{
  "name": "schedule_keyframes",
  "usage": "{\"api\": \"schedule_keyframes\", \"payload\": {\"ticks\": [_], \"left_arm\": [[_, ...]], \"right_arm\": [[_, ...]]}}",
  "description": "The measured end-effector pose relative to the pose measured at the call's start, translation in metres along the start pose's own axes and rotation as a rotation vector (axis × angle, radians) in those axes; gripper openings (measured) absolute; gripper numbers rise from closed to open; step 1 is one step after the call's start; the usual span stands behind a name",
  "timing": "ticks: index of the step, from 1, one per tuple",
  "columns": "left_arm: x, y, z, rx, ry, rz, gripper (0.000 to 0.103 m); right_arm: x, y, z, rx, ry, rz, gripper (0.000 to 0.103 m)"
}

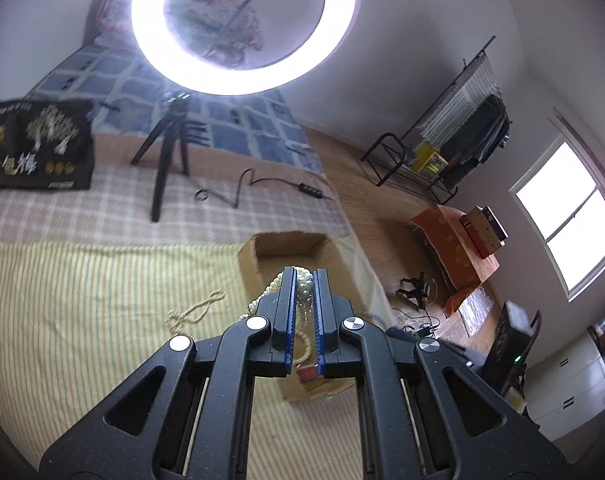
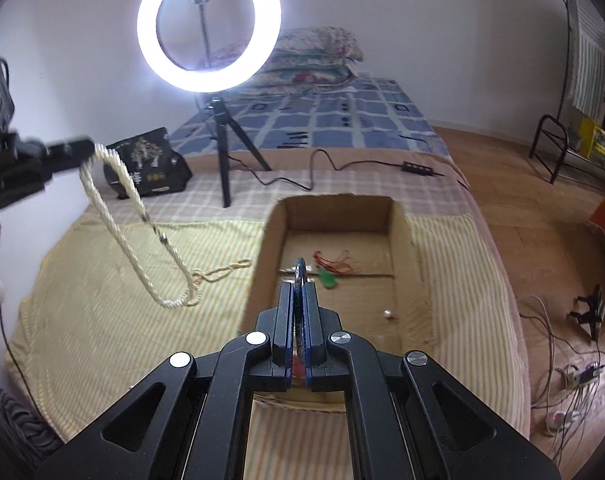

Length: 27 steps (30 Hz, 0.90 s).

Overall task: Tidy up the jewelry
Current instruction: 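Carry the pearl necklace and blue bangle with both grippers over the box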

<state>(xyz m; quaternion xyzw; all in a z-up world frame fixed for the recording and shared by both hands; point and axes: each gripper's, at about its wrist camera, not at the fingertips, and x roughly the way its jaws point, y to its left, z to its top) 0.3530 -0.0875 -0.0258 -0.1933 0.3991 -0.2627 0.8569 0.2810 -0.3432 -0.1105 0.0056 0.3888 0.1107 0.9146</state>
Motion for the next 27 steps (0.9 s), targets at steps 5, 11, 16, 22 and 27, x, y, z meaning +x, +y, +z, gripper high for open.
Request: {"api": "schedule_keyframes", "payload": {"ticks": [5,11,16,22,27], "left_arm": [[0.014,-0.030,0.017,0.056,-0.004,-0.014,0.006],[0.038,-0.051,0.026,0.089,0.006,-0.015,0.006],[0.066,-0.057,0.027,0.098,0.028,0.003,0.006],[0.099,-0.054,0.027,0.082,0.056,0.032,0.006],[0.122,-0.049,0.022,0.082,0.087,0.067,0.006]], "right_arm": [[0.000,-0.012,-0.003,0.017,0.012,-0.011,0.002],[0.000,-0.024,-0.009,0.023,0.033,-0.020,0.002],[0.001,-0.037,-0.016,0.046,0.049,-0.033,0.002],[0.009,-0.048,-0.023,0.064,0.080,-0.039,0.002],[0.018,-0.050,-0.028,0.062,0.108,-0.046,0.002]]}}
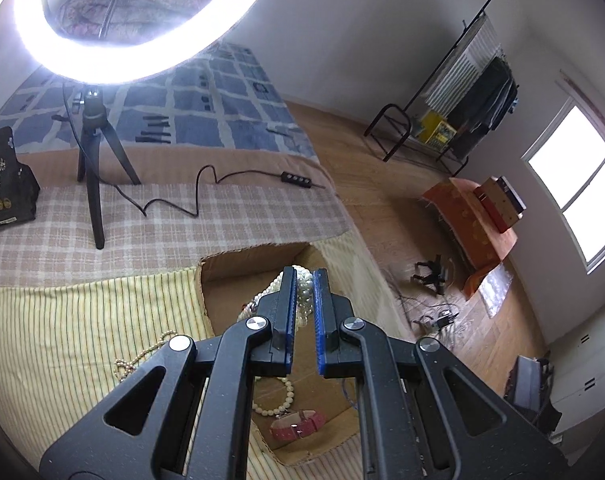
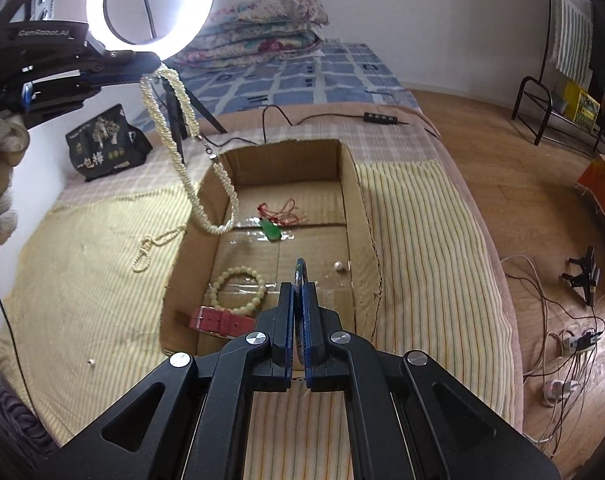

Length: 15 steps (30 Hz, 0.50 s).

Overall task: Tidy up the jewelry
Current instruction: 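Carry the pearl necklace and blue bangle with both grippers over the box, then open both grippers to drop the necklace and bangle into the box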

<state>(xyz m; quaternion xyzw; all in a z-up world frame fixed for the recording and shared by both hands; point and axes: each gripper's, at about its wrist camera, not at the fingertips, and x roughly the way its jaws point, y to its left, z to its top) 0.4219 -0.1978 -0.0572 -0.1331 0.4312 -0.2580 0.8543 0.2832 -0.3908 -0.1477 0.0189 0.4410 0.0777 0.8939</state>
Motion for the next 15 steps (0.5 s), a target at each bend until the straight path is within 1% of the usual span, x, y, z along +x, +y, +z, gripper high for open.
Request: {"api": "schedule_keyframes", "payload": {"ticks": [8,15], "left_arm": [[0.024,0.007,-0.003,0.003,0.029,0.051,0.006],[0.037,0.009,-0.009,0.001,0.056,0.061,0.006]], "right_arm": [[0.010,-0.009,-0.002,0.024,0.027,-0.010,0.002],[0.015,-0.001,-0.004,-0.003,0.046,-0.011,0.002]]}}
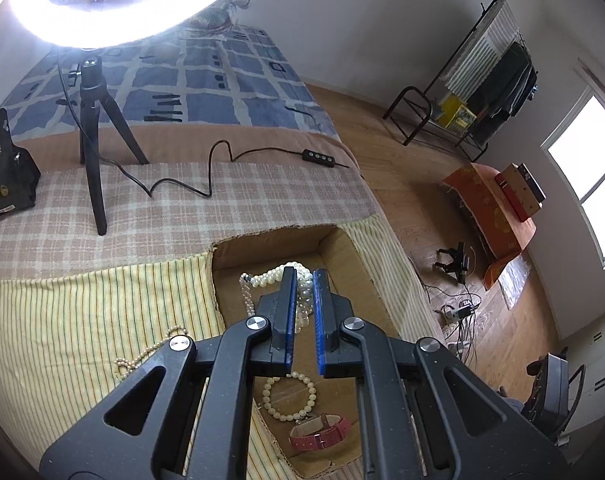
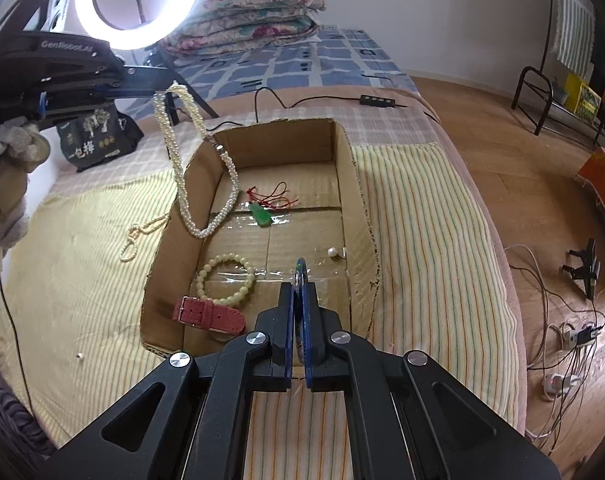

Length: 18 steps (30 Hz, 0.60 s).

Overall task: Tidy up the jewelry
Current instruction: 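Open both grippers to drop the necklace and bangle into the box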

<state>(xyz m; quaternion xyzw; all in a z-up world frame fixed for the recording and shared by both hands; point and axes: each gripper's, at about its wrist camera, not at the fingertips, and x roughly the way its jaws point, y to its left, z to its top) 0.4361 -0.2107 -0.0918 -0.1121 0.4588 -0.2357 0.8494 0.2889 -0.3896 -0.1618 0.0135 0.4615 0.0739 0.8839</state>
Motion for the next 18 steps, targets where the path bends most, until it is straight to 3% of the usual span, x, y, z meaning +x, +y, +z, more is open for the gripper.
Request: {"api": "schedule_keyframes", "payload": {"ticks": [9,10,13,18], "left_arm": [[-0.0006,-0.0025,-0.0013,0.008,-0.003,0.021,0.006],[-0.0009,-0.0027,-0.0013,0.010,-0.001,0.020,0.006],[-0.0026,-0.0027,-0.0027,0.018,-0.001,0.025,0.006],[-0.0084,0.0006,-0.0059,0.018,-0.001,0.031,0.006]], "right_arm": [[0.0021,0.0072,-0.0021,-0.033,0.010,-0.013,0.003],[0.0025,0.0074,-0.0015,-0.034,0.011,-0.015,0.005],[0.0027,0.0073,-0.0012,-0.032,0.008,-0.020,0.023],[-0.0006,0.0099,0.0003,-0.034,-0.008,-0.022,0.025]]}}
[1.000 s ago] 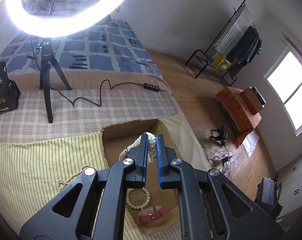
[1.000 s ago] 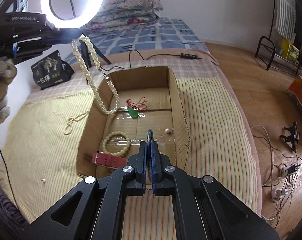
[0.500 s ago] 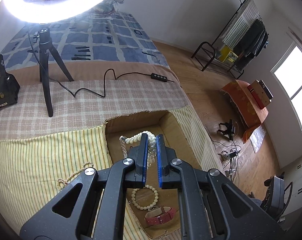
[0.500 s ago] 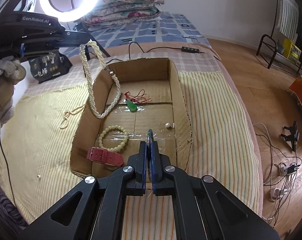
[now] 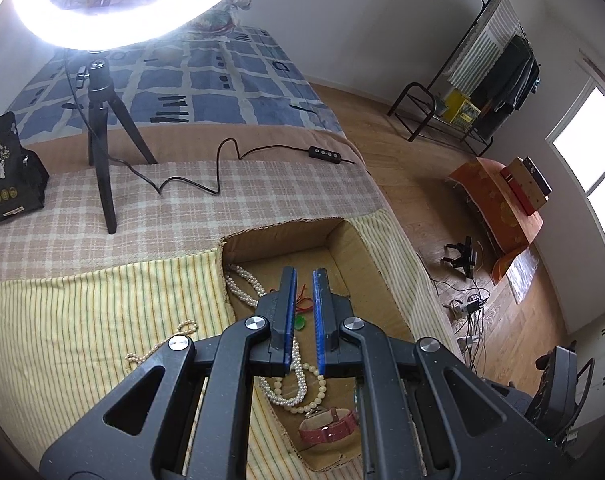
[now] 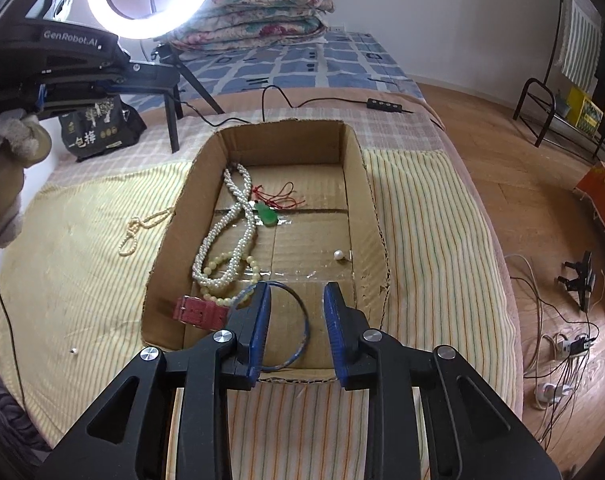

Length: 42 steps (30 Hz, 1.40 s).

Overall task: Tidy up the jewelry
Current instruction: 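Open both grippers to drop the necklace and bangle into the box, then move the left gripper to the pearl stud while the right approaches the thin pearl strand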

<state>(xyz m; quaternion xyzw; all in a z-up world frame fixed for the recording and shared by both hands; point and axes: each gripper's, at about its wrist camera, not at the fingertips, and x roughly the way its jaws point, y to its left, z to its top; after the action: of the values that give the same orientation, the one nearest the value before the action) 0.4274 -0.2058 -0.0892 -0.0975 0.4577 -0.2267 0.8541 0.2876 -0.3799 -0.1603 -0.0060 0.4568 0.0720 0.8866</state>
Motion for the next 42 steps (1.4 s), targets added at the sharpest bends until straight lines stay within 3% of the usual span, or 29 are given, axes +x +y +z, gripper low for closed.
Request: {"api": "schedule_keyframes", "payload": {"ticks": [8,11,16,17,18,21,23,26,30,42], "left_arm": [[-0.024,0.010,-0.008,0.016,-0.021,0.025,0.006],[-0.035,0.015,-0.012,0.019,-0.030,0.031,0.006],[-0.060,0.031,-0.020,0.024,-0.052,0.051,0.006],[-0.067,0.035,-0.023,0.021,-0.055,0.051,0.006],[-0.071,0.038,-0.024,0.023,-0.057,0.051,0.007],[-0.087,0.048,-0.031,0.036,-0.070,0.067,0.029],[-0.100,0.054,-0.037,0.048,-0.085,0.087,0.031],[-0.113,0.062,-0.047,0.064,-0.092,0.115,0.031],[-0.126,0.074,-0.063,0.082,-0.095,0.147,0.038],[-0.148,0.113,-0.130,0.045,-0.045,0.161,0.038]], "right_arm": [[-0.009,0.004,0.005,0.001,-0.033,-0.008,0.026],[-0.014,0.005,0.007,0.010,-0.053,-0.008,0.037],[-0.019,0.014,0.009,-0.001,-0.077,0.006,0.040],[-0.020,0.016,0.010,-0.004,-0.079,0.008,0.045],[-0.020,0.018,0.010,-0.008,-0.082,0.008,0.051],[-0.021,0.024,0.013,-0.012,-0.095,0.004,0.056],[-0.022,0.029,0.016,-0.015,-0.105,0.011,0.056],[-0.023,0.036,0.020,-0.014,-0.125,0.010,0.066],[-0.023,0.047,0.022,-0.022,-0.145,0.012,0.067],[-0.021,0.076,0.029,-0.045,-0.187,0.071,0.067]]}}
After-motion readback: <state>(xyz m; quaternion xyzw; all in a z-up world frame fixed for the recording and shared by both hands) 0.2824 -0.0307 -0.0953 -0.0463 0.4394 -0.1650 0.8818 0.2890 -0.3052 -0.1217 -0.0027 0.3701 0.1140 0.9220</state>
